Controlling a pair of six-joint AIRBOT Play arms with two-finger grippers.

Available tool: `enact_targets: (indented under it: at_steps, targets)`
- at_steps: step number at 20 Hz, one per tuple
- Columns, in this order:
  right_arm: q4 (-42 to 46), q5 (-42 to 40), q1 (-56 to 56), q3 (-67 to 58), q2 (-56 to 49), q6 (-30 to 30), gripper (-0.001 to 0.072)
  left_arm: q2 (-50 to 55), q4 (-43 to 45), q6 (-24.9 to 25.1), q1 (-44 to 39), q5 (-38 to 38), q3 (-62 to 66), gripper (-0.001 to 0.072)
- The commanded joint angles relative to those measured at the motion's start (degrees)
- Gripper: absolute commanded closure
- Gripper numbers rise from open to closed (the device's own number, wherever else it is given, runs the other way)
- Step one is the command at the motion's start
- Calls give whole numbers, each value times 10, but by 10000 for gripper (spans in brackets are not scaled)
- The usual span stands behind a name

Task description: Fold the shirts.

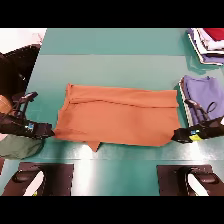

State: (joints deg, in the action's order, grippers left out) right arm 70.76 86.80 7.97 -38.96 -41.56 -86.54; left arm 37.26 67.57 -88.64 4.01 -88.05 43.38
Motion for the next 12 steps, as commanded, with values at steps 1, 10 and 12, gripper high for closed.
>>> enact_targets:
  at_steps: [1, 10, 12]
  targets:
    - [25, 14, 2, -66, -17, -4, 699, -5, -21, -2, 0, 43, 34, 686]
    - [24, -93, 2, -257, -283, 7, 699, 253, -85, 118, 0, 278, 85, 686]
    - [25, -100, 2, -300, -330, 7, 699, 326, -85, 133, 0, 290, 150, 685]
